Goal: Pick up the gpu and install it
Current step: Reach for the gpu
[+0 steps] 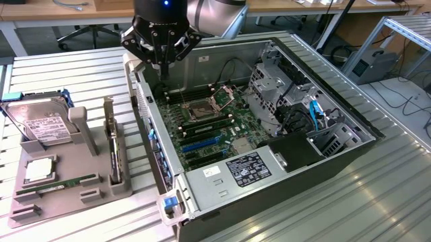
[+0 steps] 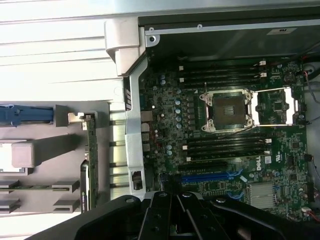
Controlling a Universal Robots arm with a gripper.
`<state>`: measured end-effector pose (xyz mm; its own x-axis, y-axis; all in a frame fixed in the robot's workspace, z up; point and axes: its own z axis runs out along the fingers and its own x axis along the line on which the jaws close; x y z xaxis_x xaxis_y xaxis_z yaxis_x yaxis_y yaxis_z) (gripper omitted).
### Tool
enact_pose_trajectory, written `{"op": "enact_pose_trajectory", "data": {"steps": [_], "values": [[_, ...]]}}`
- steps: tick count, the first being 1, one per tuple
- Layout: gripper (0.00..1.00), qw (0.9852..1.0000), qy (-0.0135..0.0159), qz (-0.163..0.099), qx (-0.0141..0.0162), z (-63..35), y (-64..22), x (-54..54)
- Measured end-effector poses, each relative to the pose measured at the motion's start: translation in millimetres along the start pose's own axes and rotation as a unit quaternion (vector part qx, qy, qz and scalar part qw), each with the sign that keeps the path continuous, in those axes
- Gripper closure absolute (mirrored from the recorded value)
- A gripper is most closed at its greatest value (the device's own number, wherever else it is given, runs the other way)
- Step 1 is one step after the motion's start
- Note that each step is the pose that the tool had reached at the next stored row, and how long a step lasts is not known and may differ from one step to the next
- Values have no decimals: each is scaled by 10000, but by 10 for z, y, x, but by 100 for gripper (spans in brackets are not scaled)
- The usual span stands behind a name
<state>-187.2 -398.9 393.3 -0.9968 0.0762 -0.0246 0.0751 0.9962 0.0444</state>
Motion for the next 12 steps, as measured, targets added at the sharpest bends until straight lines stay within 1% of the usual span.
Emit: {"op": "enact_pose_trajectory", "data": {"steps": [12], "values": [[89, 10000, 0, 0, 0, -1, -3, 44]]}}
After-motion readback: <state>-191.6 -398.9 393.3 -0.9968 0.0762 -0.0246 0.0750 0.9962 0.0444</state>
